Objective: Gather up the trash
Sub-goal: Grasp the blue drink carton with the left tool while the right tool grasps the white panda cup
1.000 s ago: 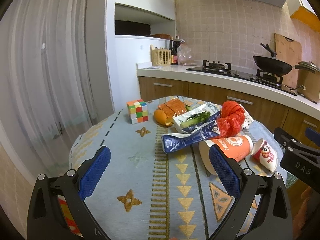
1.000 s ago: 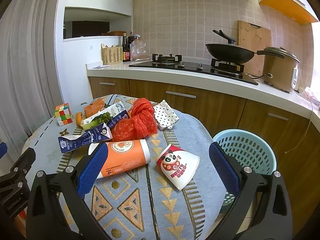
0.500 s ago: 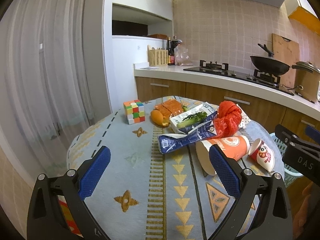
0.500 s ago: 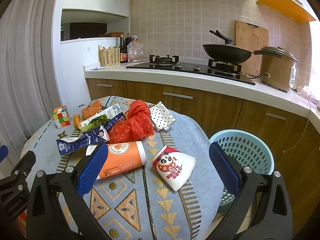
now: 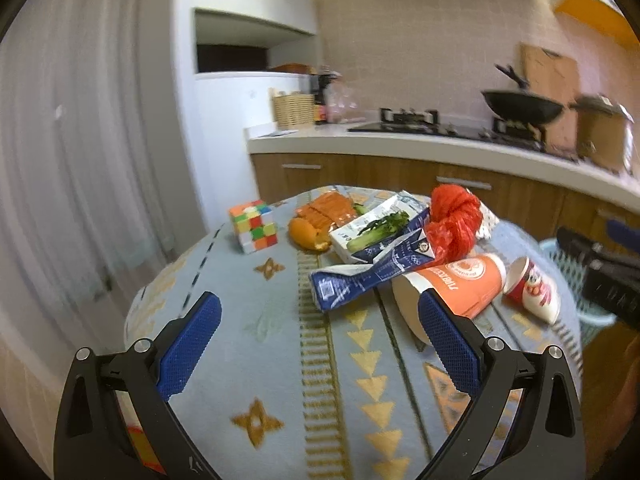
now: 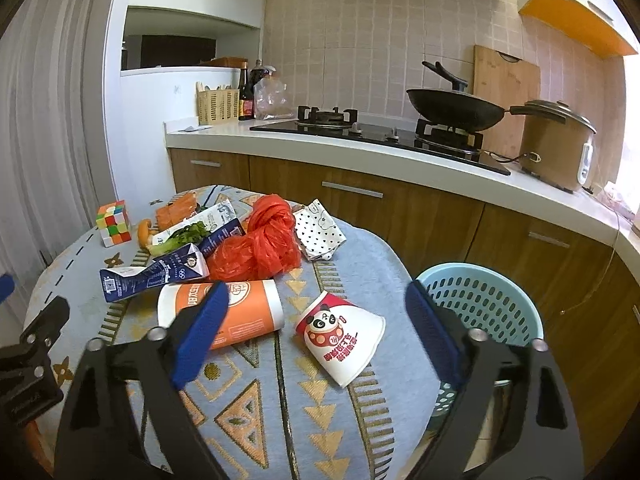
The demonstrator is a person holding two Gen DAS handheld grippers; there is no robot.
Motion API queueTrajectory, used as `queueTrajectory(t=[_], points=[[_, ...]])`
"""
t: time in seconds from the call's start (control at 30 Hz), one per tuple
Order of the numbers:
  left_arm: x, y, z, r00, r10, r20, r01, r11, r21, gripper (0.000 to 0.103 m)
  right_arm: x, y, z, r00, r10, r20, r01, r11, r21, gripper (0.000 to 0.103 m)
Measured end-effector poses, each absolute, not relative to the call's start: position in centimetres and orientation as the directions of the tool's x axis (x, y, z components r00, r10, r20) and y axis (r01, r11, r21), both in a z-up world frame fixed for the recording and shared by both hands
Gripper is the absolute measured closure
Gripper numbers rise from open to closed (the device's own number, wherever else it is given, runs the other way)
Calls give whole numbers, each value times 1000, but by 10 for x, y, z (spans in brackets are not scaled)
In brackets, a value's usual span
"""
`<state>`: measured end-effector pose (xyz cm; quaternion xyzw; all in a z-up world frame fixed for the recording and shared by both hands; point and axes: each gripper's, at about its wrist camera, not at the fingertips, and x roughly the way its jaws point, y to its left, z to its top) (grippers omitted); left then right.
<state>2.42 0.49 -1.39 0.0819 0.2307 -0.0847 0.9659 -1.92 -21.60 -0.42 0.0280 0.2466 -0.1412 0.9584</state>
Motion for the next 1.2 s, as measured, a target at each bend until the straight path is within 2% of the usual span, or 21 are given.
queueTrajectory(t=[0.13, 0.2, 0.27, 0.53, 0.6, 0.8, 1.0, 1.1, 1.2], points=[[54, -7, -24, 863, -139, -485, 293, 920, 259, 8, -15, -229, -8, 829, -243, -503, 286, 958, 7, 37], [68, -19, -35, 853, -128, -505, 335, 878, 343, 13, -16, -237, -10, 826, -247, -507, 296, 955, 16, 38], [80, -28, -44, 832, -154, -533, 391, 845, 365, 15, -17, -246, -13, 826, -227, -515, 287, 957, 38, 38], [119, -41, -65, 774, -171, -610, 459, 816, 353, 27, -13, -272, -42, 804, -158, -573, 237, 969, 65, 38], [126, -44, -69, 764, -166, -624, 462, 816, 347, 35, -8, -277, -49, 798, -142, -586, 230, 970, 79, 38], [138, -44, -69, 761, -176, -624, 444, 843, 304, 38, 11, -287, -69, 760, -76, -645, 228, 961, 155, 37], [138, -47, -67, 754, -191, -629, 445, 852, 275, 51, 23, -279, -77, 741, -55, -670, 217, 963, 161, 28], [138, -43, -64, 727, -238, -643, 466, 860, 208, 60, 27, -277, -79, 731, -66, -680, 223, 964, 146, 26], [138, -38, -62, 712, -275, -646, 469, 871, 145, 61, 32, -282, -82, 720, -41, -693, 229, 957, 181, 26]])
